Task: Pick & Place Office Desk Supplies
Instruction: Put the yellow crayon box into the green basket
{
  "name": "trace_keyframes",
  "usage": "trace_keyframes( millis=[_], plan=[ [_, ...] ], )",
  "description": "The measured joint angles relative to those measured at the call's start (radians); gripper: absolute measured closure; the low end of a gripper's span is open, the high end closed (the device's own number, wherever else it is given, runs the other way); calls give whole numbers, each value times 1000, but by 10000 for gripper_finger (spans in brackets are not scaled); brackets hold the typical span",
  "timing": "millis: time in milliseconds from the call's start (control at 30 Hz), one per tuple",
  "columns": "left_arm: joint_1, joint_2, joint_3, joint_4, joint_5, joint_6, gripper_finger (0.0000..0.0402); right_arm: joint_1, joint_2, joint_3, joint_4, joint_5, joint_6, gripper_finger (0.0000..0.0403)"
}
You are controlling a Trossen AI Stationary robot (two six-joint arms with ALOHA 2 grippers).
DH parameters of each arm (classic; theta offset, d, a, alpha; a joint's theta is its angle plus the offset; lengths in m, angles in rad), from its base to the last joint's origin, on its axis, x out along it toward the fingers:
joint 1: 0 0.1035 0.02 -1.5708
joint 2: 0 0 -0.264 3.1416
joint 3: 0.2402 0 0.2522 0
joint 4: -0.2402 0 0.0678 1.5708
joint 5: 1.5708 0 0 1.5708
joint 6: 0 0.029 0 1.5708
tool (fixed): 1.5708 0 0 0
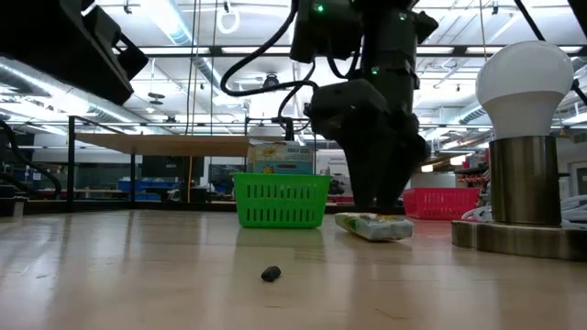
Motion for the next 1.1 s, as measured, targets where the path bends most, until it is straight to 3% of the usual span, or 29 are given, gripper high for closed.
trace_keyframes(
  millis=[467,600,833,1100],
  plan=[
    [0,0,0,14,-2,17,392,15,-6,-114,229,-57,60,172],
    [0,0,0,15,-2,17,392,27,-7,-125,243,-26,33,216],
    [1,0,0,20,-6,21,392,54,-3,-125,312,-14,-7,346],
    [2,0,0,22,-14,21,392,109,2,-128,381,-27,-44,346]
  ],
)
